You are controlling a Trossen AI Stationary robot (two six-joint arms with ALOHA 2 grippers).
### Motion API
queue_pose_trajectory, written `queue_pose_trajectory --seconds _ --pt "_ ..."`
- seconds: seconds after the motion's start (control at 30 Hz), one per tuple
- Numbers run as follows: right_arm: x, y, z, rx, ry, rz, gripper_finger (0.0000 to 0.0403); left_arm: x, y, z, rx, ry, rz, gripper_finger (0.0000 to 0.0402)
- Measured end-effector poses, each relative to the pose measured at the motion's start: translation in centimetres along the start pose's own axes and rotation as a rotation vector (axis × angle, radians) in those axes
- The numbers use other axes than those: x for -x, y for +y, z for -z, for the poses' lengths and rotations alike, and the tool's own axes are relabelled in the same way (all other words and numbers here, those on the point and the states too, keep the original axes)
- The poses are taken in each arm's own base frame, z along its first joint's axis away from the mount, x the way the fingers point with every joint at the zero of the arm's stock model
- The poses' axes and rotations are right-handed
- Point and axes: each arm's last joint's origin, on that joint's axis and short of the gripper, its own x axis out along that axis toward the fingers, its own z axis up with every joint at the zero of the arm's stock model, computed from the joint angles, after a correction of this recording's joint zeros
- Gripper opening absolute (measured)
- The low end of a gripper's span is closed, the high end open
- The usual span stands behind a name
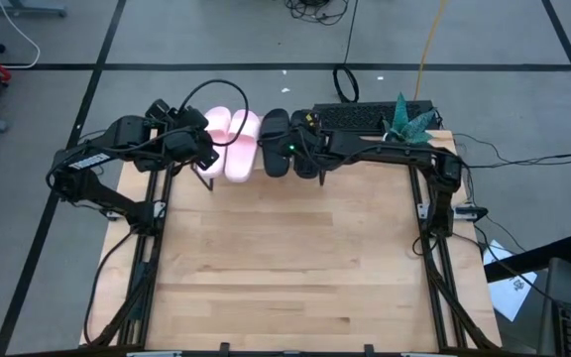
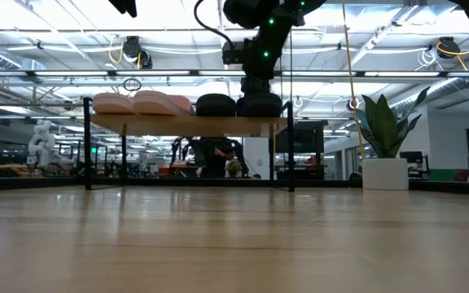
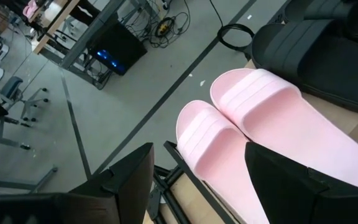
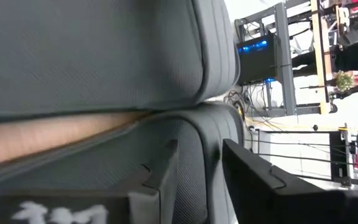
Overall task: Pick and place slides into the shelf
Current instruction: Put the black slipper on the shelf, then return to Home Position
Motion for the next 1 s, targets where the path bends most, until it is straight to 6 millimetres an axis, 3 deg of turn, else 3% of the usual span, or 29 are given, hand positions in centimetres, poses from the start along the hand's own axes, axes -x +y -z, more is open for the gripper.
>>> queue_pose_trajectory --seconds 0.63,1.0 --pt "0.6 0.0 0.1 -0.011 0.007 -0.008 0.0154 0.0 0.0 0.0 0.0 0.0 0.0 0.0253" --pt "2.5 1.2 -0.6 0.019 -0.034 -0.018 0.0163 0.0 0.0 0.0 -0.003 0.0 0.0 0.0253"
